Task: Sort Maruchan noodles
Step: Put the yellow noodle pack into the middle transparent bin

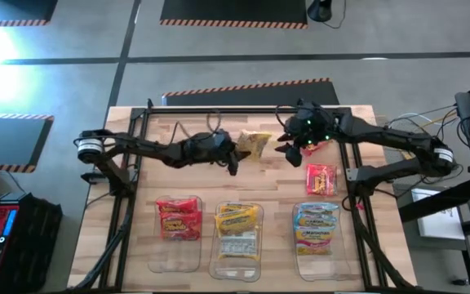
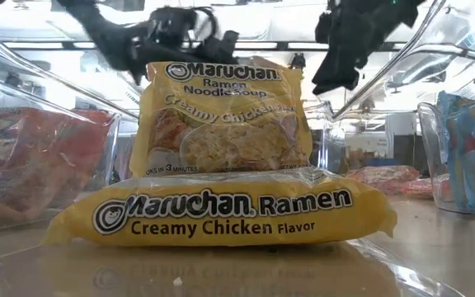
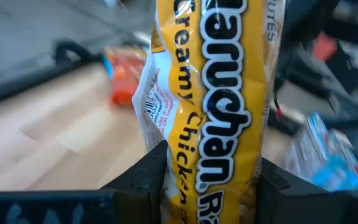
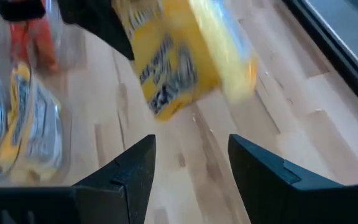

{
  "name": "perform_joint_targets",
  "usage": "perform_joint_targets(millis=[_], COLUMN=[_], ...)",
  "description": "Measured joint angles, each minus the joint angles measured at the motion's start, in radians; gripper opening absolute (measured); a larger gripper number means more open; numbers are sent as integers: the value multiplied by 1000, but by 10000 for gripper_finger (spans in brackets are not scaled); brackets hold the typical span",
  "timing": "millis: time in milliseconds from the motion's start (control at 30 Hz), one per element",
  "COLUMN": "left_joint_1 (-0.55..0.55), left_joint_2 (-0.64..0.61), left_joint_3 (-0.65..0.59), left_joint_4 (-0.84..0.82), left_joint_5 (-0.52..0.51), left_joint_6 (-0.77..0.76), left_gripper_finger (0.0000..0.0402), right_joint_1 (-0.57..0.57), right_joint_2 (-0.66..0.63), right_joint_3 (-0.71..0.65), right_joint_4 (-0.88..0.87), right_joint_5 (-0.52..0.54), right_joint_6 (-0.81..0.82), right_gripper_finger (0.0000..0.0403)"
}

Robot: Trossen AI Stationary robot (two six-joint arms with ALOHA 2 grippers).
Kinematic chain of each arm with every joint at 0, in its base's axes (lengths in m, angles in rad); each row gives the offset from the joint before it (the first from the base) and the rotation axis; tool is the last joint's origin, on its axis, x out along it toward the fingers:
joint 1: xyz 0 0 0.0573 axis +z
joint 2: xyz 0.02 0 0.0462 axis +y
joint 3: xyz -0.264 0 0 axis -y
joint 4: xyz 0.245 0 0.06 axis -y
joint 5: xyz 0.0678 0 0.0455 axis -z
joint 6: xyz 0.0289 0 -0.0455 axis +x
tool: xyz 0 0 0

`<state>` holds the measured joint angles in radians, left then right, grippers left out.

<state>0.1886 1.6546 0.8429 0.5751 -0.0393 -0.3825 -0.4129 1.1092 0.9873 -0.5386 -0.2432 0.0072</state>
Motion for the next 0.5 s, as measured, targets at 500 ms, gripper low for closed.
perform_joint_targets(millis=[500], left_joint_1=[38], left_joint_2=[-55], left_joint_3=[-227], left_joint_4=[712], left_joint_5=[-179], left_joint_6=[-20], left_gripper_finger=[123], right_joint_1=[-4], right_joint_2=[63], right_joint_3=[-211], right_joint_4=[770], right_joint_5=[18], right_joint_6=[324], right_gripper_finger=[189])
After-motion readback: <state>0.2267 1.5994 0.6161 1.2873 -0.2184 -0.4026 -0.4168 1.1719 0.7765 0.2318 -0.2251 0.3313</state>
